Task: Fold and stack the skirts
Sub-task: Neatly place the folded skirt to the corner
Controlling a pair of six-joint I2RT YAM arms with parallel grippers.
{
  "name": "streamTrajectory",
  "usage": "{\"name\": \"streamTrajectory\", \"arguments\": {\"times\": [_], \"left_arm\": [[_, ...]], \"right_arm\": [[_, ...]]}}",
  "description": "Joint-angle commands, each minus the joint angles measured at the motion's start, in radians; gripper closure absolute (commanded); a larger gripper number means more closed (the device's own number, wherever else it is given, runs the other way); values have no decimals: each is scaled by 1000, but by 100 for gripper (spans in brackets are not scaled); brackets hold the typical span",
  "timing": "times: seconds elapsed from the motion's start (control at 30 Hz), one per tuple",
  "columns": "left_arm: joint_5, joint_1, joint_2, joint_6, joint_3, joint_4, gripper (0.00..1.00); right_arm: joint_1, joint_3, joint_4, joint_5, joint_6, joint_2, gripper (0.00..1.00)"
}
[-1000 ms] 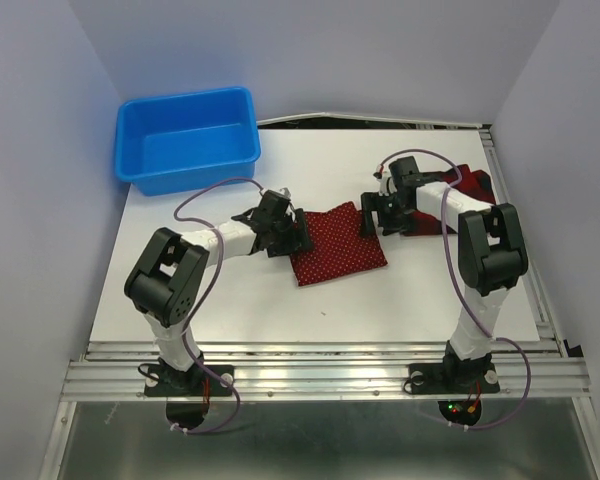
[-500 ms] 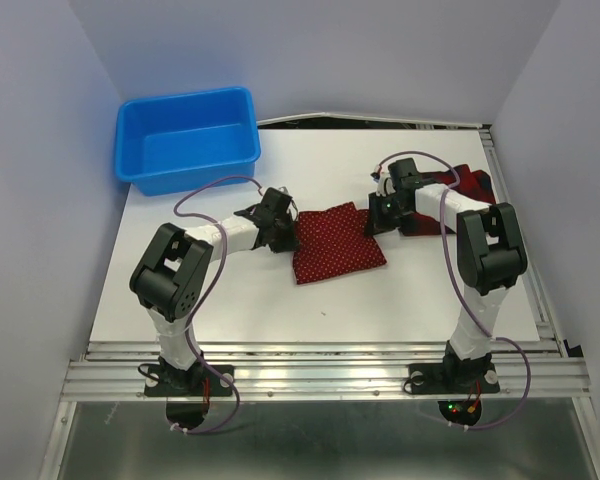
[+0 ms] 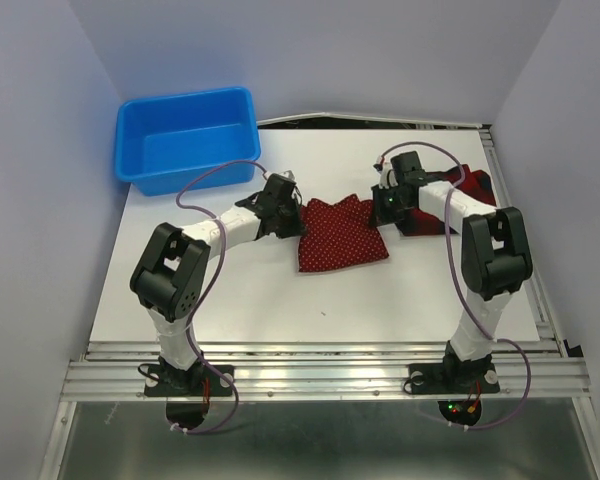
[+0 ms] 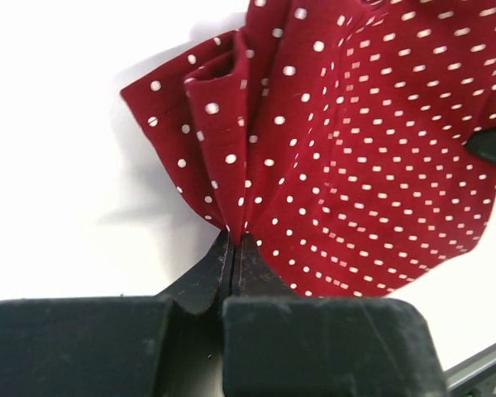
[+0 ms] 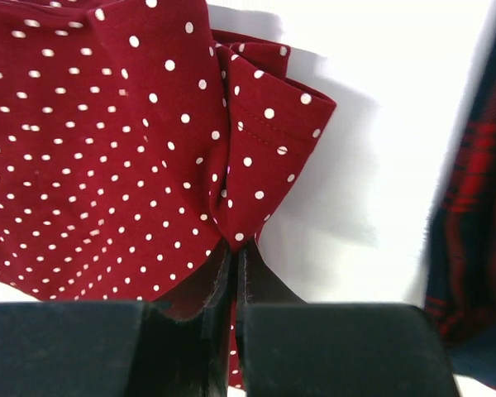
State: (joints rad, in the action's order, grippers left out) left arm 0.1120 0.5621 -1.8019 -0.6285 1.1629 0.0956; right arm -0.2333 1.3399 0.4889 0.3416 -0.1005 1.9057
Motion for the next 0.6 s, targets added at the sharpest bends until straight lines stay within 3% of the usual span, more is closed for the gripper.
{"name": "streamTrajectory", "arguments": {"times": [0.0, 0.37, 0.57], "left_arm": [[-17, 12, 44, 13, 81, -28, 100], [11, 21, 19, 18, 190, -39, 100], [66, 73, -33, 27, 351, -76, 100]], "right_arm": [[-1, 76, -41, -68, 38, -79, 100], [44, 156, -24, -124, 79, -109, 99], [130, 243, 28, -128, 119, -111, 99]]}}
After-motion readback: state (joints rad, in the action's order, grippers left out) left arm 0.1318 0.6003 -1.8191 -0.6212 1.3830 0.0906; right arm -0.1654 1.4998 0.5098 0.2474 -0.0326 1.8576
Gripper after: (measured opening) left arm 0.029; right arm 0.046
